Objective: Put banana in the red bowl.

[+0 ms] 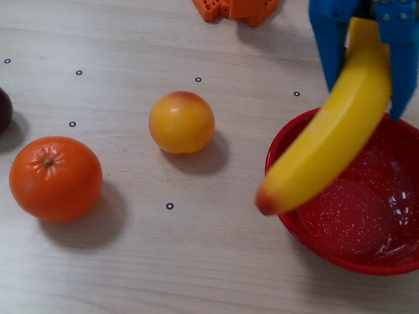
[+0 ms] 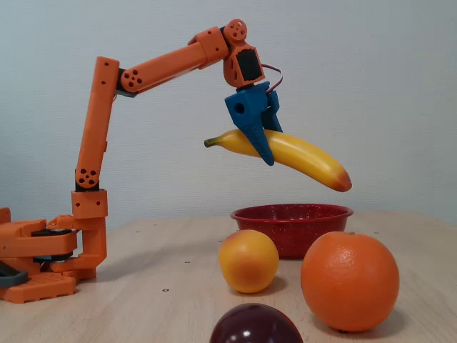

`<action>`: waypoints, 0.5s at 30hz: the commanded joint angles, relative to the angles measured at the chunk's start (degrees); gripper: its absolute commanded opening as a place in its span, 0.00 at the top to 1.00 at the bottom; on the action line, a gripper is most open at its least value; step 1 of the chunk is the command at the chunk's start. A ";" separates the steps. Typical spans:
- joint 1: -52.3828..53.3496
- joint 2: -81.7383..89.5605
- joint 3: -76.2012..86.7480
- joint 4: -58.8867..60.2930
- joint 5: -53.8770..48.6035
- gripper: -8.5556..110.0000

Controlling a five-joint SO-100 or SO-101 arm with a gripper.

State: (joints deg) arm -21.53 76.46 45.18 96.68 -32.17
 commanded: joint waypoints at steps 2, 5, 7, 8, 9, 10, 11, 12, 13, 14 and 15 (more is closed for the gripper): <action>-2.81 0.88 -7.73 -2.46 -1.41 0.93; -4.57 -0.88 -8.26 -2.64 -1.41 0.93; -5.54 -1.93 -8.44 -2.29 -1.41 0.93; -5.98 -2.55 -8.53 -2.02 -1.32 0.93; -6.24 -3.16 -8.61 -1.85 -1.32 0.93; -6.59 -3.69 -8.79 -1.67 -1.23 0.93; -6.77 -4.13 -8.79 -1.41 -1.32 0.93; -6.86 -4.66 -8.96 -1.32 -1.49 0.93; -6.94 -5.36 -9.40 -1.23 -1.49 0.93; -6.94 -5.89 -9.40 -1.32 -1.58 0.93; -6.94 -6.42 -9.40 -1.67 -1.85 0.93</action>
State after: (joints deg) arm -27.60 66.80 41.84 96.24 -32.52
